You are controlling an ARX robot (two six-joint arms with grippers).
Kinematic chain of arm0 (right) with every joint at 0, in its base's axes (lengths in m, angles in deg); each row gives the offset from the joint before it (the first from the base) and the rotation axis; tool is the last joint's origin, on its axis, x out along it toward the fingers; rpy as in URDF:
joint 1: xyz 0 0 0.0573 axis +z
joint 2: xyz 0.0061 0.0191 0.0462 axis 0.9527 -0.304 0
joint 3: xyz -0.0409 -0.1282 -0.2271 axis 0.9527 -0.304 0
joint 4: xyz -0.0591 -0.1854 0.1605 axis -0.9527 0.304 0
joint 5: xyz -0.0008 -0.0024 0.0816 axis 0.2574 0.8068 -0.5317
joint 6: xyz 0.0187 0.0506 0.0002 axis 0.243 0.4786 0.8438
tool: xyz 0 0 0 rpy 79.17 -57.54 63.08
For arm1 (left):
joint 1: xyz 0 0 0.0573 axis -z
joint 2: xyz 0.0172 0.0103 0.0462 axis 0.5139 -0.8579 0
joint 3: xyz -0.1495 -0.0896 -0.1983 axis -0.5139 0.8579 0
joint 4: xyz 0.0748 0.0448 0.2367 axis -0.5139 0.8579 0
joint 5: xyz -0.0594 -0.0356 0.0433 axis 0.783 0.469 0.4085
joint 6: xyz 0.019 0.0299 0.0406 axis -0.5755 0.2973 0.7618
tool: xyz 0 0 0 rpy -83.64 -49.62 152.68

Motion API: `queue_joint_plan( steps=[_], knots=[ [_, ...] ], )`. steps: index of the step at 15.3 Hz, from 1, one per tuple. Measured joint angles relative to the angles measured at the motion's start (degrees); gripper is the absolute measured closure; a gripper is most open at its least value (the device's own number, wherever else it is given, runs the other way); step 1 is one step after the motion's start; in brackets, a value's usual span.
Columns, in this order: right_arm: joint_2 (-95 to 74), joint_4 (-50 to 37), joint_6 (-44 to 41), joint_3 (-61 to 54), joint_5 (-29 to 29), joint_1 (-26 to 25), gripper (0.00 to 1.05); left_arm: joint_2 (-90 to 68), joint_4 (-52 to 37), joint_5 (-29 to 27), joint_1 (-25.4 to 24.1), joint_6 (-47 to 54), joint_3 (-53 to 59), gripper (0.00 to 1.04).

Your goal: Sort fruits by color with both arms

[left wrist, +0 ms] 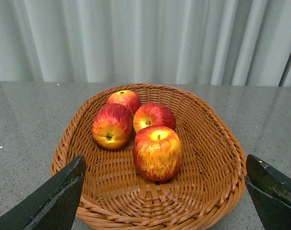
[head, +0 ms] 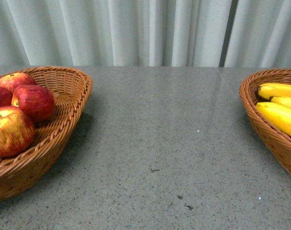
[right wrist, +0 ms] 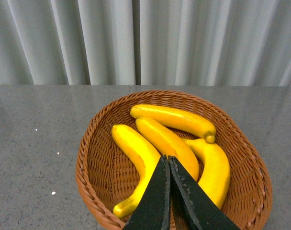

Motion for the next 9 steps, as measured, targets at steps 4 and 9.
queue_joint_plan(
  steps=[4,9],
  knots=[
    [3.02,-0.55,0.0,-1.73,0.02,0.0,1.03,0.0,-0.02,0.0,0.0,0.0,0.0,0.07],
    [4.83,-0.98,0.02,-4.37,0.02,0.0,1.03,0.0,-0.02,0.0,0.0,0.0,0.0,0.07]
  ],
)
